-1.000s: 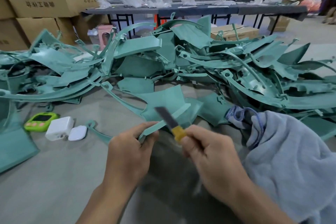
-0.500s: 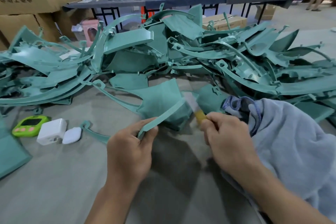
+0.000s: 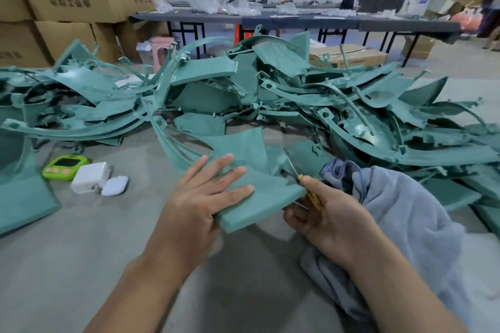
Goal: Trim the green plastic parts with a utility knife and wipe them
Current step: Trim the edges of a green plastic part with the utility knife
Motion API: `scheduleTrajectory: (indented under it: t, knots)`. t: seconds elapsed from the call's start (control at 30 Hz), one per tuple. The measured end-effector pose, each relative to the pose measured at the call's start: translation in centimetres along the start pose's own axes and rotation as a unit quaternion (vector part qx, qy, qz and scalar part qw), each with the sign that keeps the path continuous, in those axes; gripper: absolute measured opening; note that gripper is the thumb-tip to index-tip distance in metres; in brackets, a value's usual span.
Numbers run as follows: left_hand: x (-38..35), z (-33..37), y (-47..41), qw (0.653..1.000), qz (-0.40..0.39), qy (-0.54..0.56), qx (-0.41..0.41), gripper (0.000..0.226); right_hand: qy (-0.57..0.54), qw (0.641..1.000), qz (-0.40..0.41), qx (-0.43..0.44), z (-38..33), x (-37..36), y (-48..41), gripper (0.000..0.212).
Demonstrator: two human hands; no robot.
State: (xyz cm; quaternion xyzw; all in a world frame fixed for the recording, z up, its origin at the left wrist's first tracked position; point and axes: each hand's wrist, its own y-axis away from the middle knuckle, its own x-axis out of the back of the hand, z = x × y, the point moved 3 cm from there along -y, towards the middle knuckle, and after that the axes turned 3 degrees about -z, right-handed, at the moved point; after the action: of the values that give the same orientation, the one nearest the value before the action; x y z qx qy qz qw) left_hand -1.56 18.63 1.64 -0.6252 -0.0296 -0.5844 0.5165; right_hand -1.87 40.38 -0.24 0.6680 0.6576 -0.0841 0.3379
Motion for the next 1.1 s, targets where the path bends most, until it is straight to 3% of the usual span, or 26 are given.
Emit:
scheduleTrajectory:
  t: [0.13,0.33,0.47,0.6,0.67,0.77,0.83,0.87,0.9,0.93,1.03,1.1]
  knots:
    - [-0.1,-0.4,0.3,0.999,-0.026,0.025,-0.003,0.051,0.024,0.999,0.009,-0.034,0.2,-0.2,0.0,0.018]
    - [0.0,-1.2,0.6,0.999,0.023,0.008,0.043,0.037,0.114,0.993,0.028,-0.019,0.9,-0.1,-0.8,0.029]
    - [-0.2,-2.0,0.6,0.983,-0.014,0.008,0.184,0.066,0.056,0.997,0.054,0.011,0.9,0.0,-1.3,0.021]
    - [0.0,-1.0,1.5,0.986,-0.055,0.006,0.156,0.088,0.063,0.989,0.102,0.084,0.9,-0.2,-1.6,0.020]
    - [-0.7,0.6,1.7,0.987,-0.069,-0.007,0.145,0.086,0.106,0.983,0.085,0.120,1.5,-1.1,-1.3,0.024]
    - [-2.1,2.1,1.3,0.975,-0.090,-0.098,0.180,0.086,0.134,0.978,-0.022,0.157,3.1,-3.0,-0.2,0.028]
    - [-2.1,1.6,1.1,0.957,-0.051,-0.139,0.250,0.072,0.184,0.959,-0.066,0.204,3.4,-3.7,0.4,0.037]
    - [-1.6,1.2,1.0,0.955,-0.007,-0.122,0.272,0.053,0.221,0.944,-0.062,0.238,3.1,-3.7,0.7,0.041]
    - [-0.8,0.8,1.0,0.956,0.061,-0.091,0.271,0.032,0.255,0.927,-0.049,0.272,2.6,-3.6,1.0,0.043]
    - [0.2,0.3,1.2,0.952,0.128,-0.069,0.271,0.025,0.278,0.912,-0.032,0.300,2.1,-3.4,1.2,0.044]
    - [2.2,-0.2,2.1,0.948,0.229,0.022,0.221,0.042,0.284,0.895,0.008,0.345,1.0,-2.5,1.5,0.049]
    - [2.0,-0.8,2.5,0.944,0.226,0.081,0.226,0.049,0.275,0.890,0.032,0.362,0.6,-2.1,1.5,0.051]
